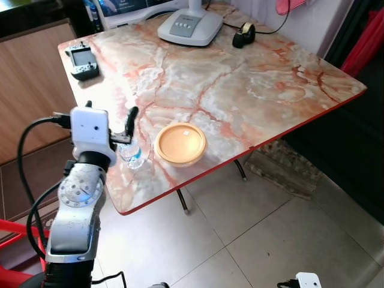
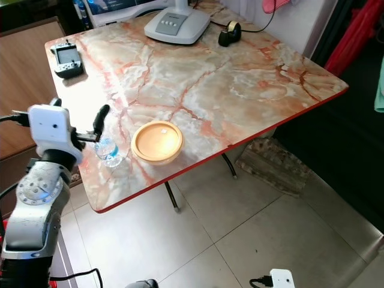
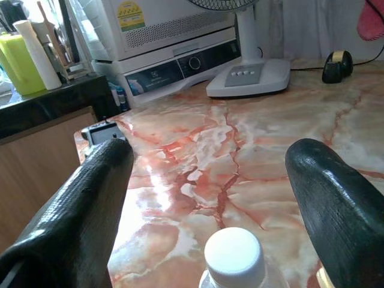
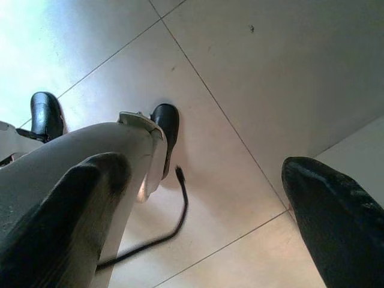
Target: Restocking fridge
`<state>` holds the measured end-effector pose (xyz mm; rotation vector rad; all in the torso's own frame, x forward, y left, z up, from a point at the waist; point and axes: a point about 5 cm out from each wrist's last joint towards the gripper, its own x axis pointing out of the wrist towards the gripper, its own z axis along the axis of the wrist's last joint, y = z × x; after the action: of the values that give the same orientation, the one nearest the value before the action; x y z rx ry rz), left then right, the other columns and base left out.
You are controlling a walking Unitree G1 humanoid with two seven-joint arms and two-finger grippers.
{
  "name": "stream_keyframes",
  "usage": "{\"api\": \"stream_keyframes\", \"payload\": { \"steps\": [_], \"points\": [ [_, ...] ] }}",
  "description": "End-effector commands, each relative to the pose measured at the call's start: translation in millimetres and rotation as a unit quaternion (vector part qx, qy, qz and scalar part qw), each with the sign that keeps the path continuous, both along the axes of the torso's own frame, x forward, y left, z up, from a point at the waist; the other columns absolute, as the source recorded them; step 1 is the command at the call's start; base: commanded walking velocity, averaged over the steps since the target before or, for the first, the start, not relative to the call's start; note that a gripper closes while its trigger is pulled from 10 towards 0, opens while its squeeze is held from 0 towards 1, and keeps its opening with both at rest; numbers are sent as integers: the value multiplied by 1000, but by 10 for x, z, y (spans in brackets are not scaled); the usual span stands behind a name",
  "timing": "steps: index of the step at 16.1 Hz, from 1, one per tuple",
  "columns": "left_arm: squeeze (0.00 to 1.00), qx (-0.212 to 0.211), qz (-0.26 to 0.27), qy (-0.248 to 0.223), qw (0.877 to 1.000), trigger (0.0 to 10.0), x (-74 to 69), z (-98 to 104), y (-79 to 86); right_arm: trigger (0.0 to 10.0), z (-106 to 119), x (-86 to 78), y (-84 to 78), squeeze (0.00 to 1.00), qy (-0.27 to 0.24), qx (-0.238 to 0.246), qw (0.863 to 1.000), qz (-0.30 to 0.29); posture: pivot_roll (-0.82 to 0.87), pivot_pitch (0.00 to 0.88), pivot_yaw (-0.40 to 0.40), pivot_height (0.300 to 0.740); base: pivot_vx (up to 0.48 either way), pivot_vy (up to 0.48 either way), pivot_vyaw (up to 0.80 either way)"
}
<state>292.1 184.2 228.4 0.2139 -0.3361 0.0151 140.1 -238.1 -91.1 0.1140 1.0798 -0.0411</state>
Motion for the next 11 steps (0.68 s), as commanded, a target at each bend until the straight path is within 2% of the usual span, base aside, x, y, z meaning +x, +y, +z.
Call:
{"api": "stream_keyframes", "payload": {
  "steps": [1,3,11],
  "points": [
    [0,7,-1,-14,1000,10000,-40,62,-14,10000,-28,-75,7,0,14,-2,1000,12,237,178,-5,740,0,0,0],
    [0,9,0,-17,1000,10000,-39,76,-2,10000,-28,-75,5,0,13,-1,1000,10,235,177,-5,740,0,0,534],
    [0,12,0,-23,1000,10000,-38,101,-18,10000,-29,-80,7,0,13,5,1000,3,235,179,-8,740,0,0,0]
  ]
}}
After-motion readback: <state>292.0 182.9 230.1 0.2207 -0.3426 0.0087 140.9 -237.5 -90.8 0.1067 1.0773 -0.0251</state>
